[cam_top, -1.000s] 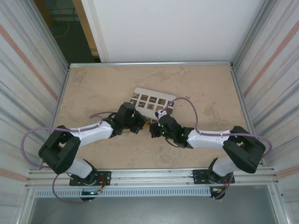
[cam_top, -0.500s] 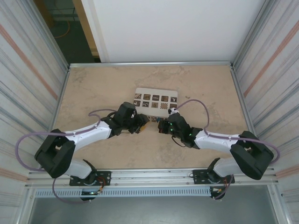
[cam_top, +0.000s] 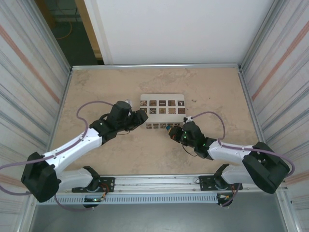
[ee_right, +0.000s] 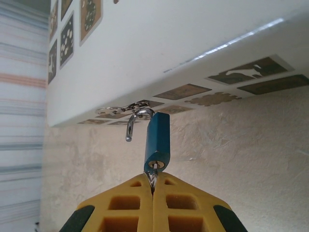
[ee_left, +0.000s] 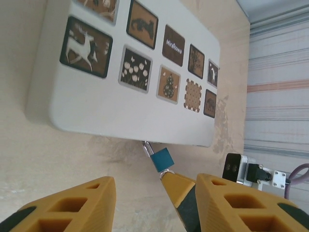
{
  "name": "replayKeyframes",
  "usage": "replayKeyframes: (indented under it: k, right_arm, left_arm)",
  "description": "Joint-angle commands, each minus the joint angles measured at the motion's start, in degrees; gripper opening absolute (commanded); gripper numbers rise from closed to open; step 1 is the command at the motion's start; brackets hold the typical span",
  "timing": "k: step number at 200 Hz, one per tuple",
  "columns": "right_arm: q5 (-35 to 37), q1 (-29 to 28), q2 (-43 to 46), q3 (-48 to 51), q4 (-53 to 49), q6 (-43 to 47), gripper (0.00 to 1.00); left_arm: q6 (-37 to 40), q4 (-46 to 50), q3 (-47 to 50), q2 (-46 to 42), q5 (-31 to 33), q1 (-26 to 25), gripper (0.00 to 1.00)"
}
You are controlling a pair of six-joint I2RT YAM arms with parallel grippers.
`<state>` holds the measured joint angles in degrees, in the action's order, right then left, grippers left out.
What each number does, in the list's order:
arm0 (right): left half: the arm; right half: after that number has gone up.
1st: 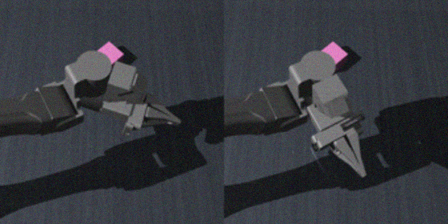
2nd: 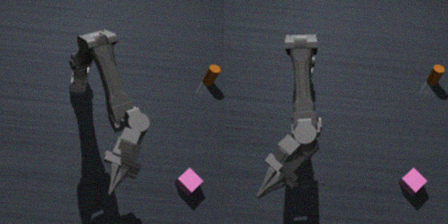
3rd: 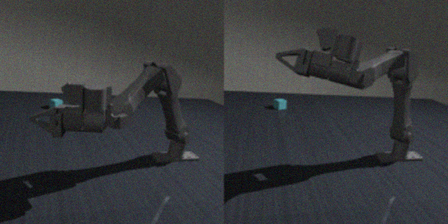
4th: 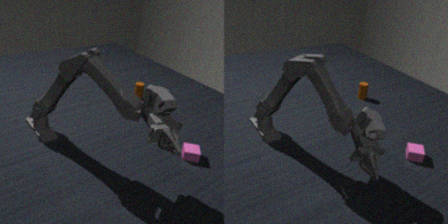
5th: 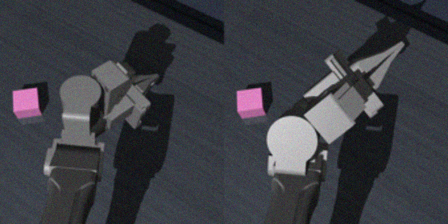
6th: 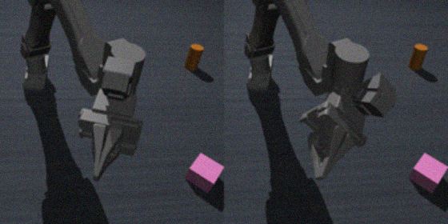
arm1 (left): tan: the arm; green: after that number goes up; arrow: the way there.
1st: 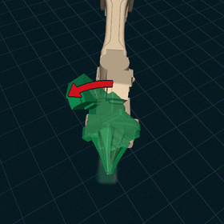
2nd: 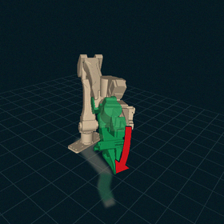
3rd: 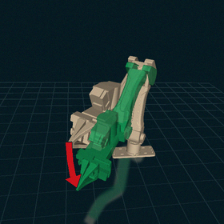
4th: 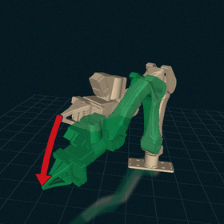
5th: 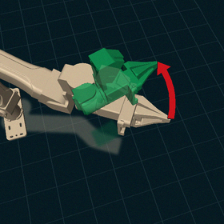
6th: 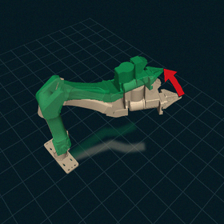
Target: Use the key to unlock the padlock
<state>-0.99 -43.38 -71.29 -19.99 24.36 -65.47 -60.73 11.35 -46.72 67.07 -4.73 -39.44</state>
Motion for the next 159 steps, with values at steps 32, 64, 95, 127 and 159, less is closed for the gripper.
replayKeyframes:
  k: [32, 64, 95, 127, 159]
  right_arm:
    - [-1.52, 0.15, -1.89, 1.72, 1.39, -8.39, 0.00]
    - [-1.14, -0.11, -3.48, 1.43, 1.77, -9.38, 0.00]
    - [-0.28, -0.65, -4.62, 1.43, 2.10, -9.76, 0.00]
    - [0.71, -1.06, -4.02, 1.44, 0.98, -9.50, 0.09]
    - [2.01, -1.03, -1.33, 1.05, -2.91, -7.99, 0.20]
  left_arm:
    - [7.88, 3.85, -0.14, -4.77, 6.93, 0.27, 0.49]
    - [8.25, 4.11, 0.80, -5.85, 7.81, 0.40, 0.50]
    - [8.43, 4.98, 0.94, -6.36, 8.73, 0.54, 0.50]
    - [9.16, 6.00, 0.93, -6.99, 9.94, 0.88, 0.50]
    - [11.03, 7.57, 0.67, -7.83, 10.88, 2.14, 0.53]
